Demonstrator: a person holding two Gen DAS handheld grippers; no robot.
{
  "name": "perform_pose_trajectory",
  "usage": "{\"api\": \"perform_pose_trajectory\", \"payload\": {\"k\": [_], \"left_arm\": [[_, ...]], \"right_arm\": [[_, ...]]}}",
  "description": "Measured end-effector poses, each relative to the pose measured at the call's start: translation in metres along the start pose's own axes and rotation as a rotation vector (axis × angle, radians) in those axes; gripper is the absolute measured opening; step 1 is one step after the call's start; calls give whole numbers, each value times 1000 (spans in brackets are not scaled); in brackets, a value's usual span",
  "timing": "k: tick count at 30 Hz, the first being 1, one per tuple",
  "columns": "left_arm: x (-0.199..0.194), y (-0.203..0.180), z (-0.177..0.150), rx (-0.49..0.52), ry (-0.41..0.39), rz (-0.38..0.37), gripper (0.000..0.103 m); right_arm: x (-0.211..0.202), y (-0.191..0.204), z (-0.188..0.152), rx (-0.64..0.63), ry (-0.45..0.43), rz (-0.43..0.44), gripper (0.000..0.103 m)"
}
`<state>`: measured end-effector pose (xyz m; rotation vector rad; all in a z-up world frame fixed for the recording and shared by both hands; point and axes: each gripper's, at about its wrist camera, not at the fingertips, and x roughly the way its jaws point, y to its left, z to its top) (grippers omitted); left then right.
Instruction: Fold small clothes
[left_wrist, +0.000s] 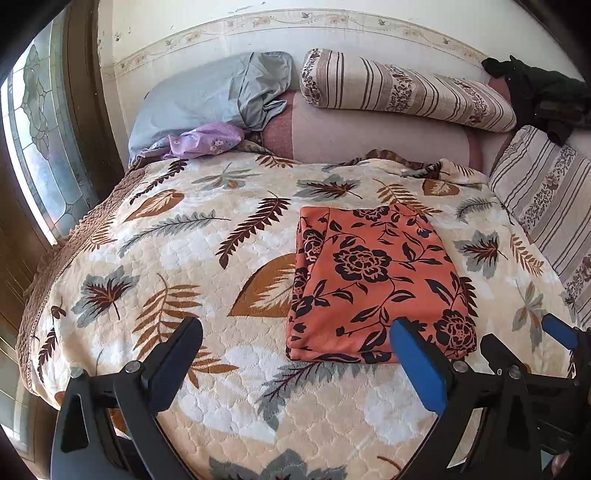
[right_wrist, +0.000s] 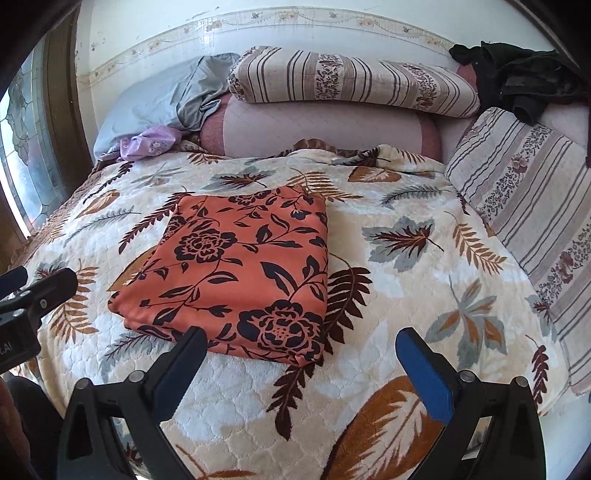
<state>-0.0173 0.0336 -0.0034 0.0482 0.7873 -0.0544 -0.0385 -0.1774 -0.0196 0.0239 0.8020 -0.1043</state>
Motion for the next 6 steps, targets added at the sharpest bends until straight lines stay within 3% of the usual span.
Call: {"api": "perform_pose_trajectory", "payload": {"k": [6], "left_arm": [[12, -6, 12, -2, -8, -11, 101]], "right_arm": [[15, -1, 10, -15, 11, 9, 103]]}}
